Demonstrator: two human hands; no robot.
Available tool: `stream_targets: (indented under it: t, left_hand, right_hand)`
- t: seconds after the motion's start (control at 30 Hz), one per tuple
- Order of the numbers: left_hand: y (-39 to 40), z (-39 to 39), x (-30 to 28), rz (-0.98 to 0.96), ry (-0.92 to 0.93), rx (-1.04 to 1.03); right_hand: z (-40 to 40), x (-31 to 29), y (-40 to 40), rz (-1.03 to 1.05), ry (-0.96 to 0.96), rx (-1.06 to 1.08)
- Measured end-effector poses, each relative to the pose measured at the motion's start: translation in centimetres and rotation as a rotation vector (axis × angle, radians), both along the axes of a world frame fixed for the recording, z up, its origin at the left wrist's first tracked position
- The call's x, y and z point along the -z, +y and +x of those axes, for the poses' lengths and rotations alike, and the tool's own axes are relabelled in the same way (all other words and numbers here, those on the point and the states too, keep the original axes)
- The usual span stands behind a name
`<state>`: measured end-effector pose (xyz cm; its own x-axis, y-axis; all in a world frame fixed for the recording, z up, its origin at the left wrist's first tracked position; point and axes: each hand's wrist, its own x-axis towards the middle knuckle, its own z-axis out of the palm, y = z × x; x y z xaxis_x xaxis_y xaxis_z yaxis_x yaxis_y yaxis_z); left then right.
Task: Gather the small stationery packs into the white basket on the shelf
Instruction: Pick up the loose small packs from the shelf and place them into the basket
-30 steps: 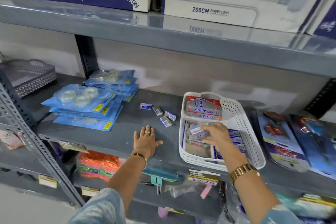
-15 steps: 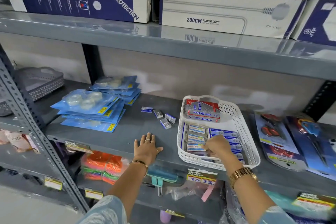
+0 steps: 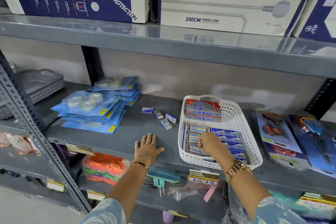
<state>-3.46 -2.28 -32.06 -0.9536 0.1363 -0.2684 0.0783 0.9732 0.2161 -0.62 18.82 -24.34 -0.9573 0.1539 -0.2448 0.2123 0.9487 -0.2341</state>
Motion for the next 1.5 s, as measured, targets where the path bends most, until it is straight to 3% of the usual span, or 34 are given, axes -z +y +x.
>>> stream_targets:
  t: [0.23,0.5,0.67,0.77,0.93,1.13,1.5]
  left_hand:
    - [-0.1,0.0,0.1,0.006,0.008,0.007]
    - [-0.6,0.1,-0.4,-0.014,0.055,0.047]
    - [-2.0,-0.5,-0.3,-0.017,0.064,0.040]
    - [-2.5,-1.3,-0.3,-0.001,0.078,0.035]
    - [-3.2,-2.9,0.2,0.047,0.065,0.038]
    - [-3.9,-4.1,0.9,0.101,0.066,0.065]
    - [-4.1,-4.7,1.1,0.115,-0.017,0.073]
  right_hand:
    - [0.1,0.1,1.1,-0.095,-0.042,-0.100]
    - [-1.1,-0.7,-0.1,-0.027,-0.111,-0.175]
    - [-3.1,-2.3,-2.3,-0.089,0.265,-0.090]
    - [-5.1,-2.5,-4.3,-0.146,0.385,-0.132]
    - [-9.1,-1.4,-6.6,-0.006,0.396,-0.232]
    - [-12.4,0.8,-8.3,0.228,0.257,-0.252]
    - [-14.2,1.6,-9.2,0.316,0.293,-0.231]
